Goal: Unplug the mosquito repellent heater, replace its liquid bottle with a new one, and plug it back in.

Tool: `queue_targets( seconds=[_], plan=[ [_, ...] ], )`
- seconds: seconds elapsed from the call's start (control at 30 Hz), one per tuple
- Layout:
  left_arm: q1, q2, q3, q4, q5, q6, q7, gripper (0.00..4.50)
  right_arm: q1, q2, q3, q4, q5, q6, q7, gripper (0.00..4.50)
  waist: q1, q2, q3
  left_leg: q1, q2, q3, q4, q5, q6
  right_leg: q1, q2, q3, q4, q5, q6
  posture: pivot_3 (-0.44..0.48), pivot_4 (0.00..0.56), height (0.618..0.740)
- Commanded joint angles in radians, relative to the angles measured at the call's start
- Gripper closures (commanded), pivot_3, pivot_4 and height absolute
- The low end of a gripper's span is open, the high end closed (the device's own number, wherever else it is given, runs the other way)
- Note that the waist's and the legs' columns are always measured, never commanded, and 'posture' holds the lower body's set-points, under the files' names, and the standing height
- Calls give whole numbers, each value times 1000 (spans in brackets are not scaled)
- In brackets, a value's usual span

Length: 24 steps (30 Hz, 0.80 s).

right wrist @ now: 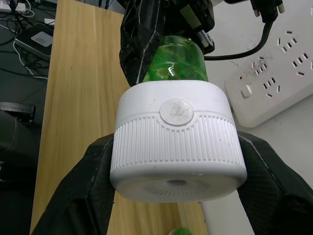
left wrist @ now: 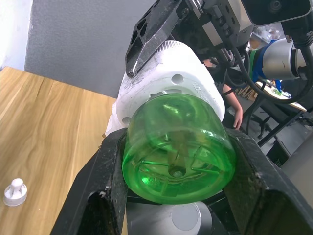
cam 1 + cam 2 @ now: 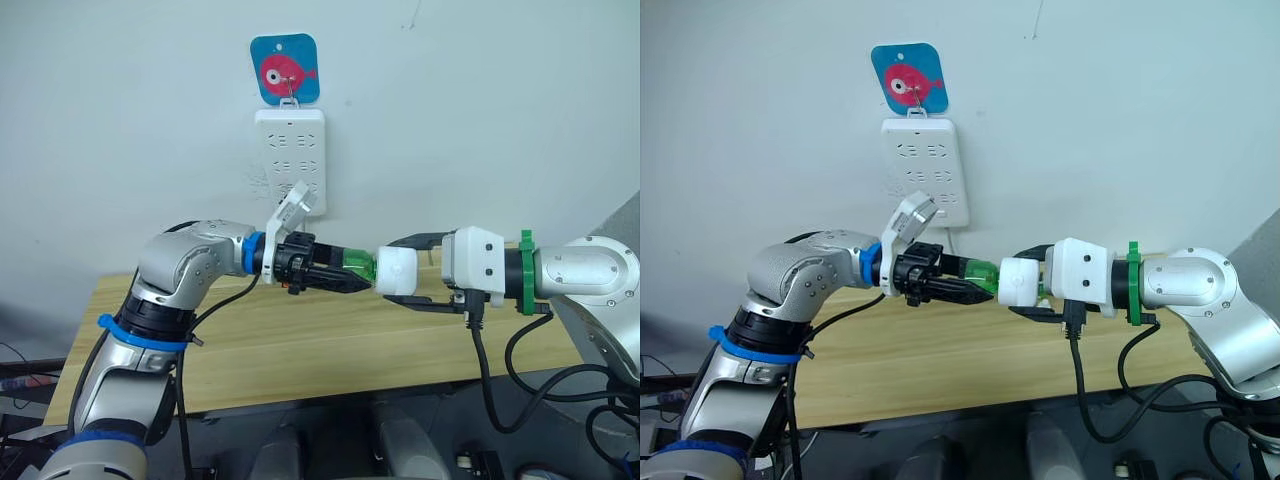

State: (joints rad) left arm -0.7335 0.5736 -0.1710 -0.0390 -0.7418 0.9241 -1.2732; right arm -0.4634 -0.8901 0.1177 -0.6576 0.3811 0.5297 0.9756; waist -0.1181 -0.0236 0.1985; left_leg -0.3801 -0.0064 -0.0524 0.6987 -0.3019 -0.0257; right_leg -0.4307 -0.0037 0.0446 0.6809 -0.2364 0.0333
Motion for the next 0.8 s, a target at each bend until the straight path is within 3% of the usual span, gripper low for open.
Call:
queue_targets(
  seconds=[0.03, 0.23, 0.37, 0.4, 0.6, 0.77, 0.8],
  plan=[
    [-8, -14, 30, -41, -27, -19, -14, 2228, -5, -7, -19, -44, 31, 9, 14, 1531, 0, 0, 0, 0, 0, 0, 0, 0, 0, 0, 0, 0, 0, 0, 0, -210, 141, 730],
    [0, -17, 16, -49, -9, -41, -19, 2228, -3, -1, -34, -58, 61, 56, 0, 1531, 0, 0, 0, 0, 0, 0, 0, 0, 0, 0, 0, 0, 0, 0, 0, -210, 141, 730],
    [11, -15, 16, -52, -11, -37, -18, 2228, 5, -6, -61, -65, 79, 81, -13, 165, 0, 0, 0, 0, 0, 0, 0, 0, 0, 0, 0, 0, 0, 0, 0, -214, 141, 730],
    [13, -15, 17, -51, -11, -37, -17, 2228, 7, -10, -65, -66, 80, 83, -14, 35, 0, 0, 0, 0, 0, 0, 0, 0, 0, 0, 0, 0, 0, 0, 0, -215, 141, 730],
    [35, -31, 38, -21, -15, -26, 14, 2228, 78, -62, -182, -116, 204, 171, -6, 0, 1, 0, 0, 0, 0, 0, 0, 0, 0, 0, 0, 0, 0, 0, 0, -216, 139, 730],
    [43, -29, 62, 14, -44, 18, 20, 2228, 150, -136, -395, -103, 387, 348, -10, 0, 3, 0, 0, 0, 0, 0, 0, 0, 0, 0, 0, 0, 0, 0, 0, -221, 139, 730],
    [41, -27, 64, 17, -52, 32, 15, 2228, 172, -147, -422, -95, 397, 359, -9, 171, 3, 0, 0, 0, 0, 0, 0, 0, 0, 0, 0, 0, 0, 0, 0, -230, 138, 730]
  ],
)
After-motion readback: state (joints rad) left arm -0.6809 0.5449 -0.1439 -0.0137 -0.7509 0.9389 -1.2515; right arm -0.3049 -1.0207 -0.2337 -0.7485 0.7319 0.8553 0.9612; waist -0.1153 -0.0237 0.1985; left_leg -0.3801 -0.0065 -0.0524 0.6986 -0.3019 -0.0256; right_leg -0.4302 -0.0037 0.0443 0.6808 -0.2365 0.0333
